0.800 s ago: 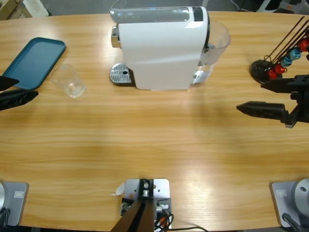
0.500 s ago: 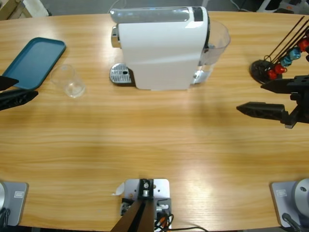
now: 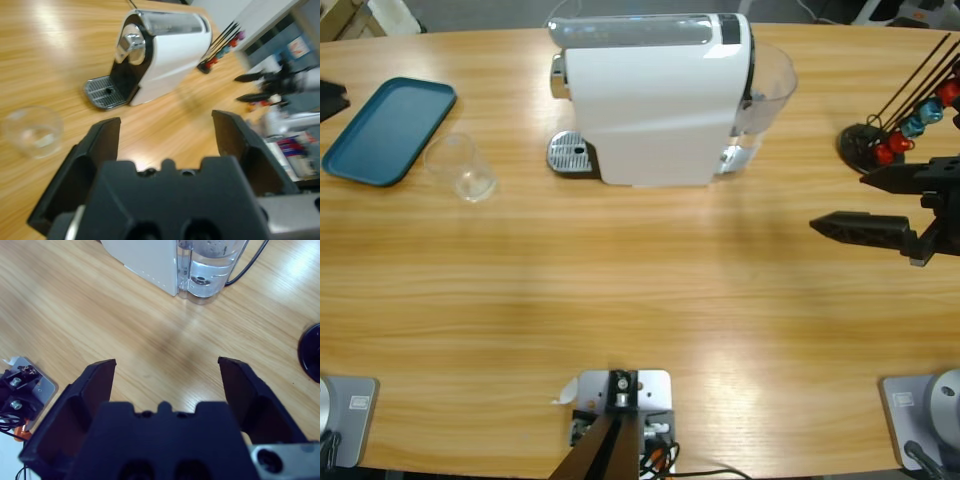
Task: Pour coffee
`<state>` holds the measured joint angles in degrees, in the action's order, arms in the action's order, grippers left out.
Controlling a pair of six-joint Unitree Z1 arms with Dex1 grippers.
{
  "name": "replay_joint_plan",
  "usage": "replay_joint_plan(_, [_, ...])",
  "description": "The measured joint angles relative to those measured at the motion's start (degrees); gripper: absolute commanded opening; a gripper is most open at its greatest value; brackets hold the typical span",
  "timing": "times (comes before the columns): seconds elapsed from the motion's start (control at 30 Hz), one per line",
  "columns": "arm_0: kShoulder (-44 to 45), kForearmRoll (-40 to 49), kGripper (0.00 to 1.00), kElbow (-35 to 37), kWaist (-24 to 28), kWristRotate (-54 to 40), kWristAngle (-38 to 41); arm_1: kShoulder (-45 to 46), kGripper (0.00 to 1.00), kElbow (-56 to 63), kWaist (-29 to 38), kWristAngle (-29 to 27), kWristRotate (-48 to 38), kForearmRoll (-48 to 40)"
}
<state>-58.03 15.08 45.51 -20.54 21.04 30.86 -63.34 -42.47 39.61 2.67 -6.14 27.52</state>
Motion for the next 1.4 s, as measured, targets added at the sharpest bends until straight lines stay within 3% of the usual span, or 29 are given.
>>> replay_joint_plan(0.17, [-7.7, -7.9, 0.72, 0.1, 7.4, 6.6, 12.2, 0.0, 0.885, 0.1, 0.0, 0.0, 0.0, 0.0])
replay_joint_plan(0.3, [-15.0, -16.4, 0.72, 0.2, 9.2, 12.8, 16.2, 0.0, 0.885, 0.1, 0.0, 0.0, 0.0, 0.0])
replay_joint_plan(0.7, [-28.2, -38.7, 0.688, 0.3, 6.0, 26.4, 21.0, 0.0, 0.885, 0.1, 0.0, 0.0, 0.0, -0.1])
replay_joint_plan(1.4, [-41.4, -52.2, 0.688, 0.3, 4.3, 33.6, 24.8, 0.0, 0.885, 0.1, 0.0, -0.1, 0.0, -0.1])
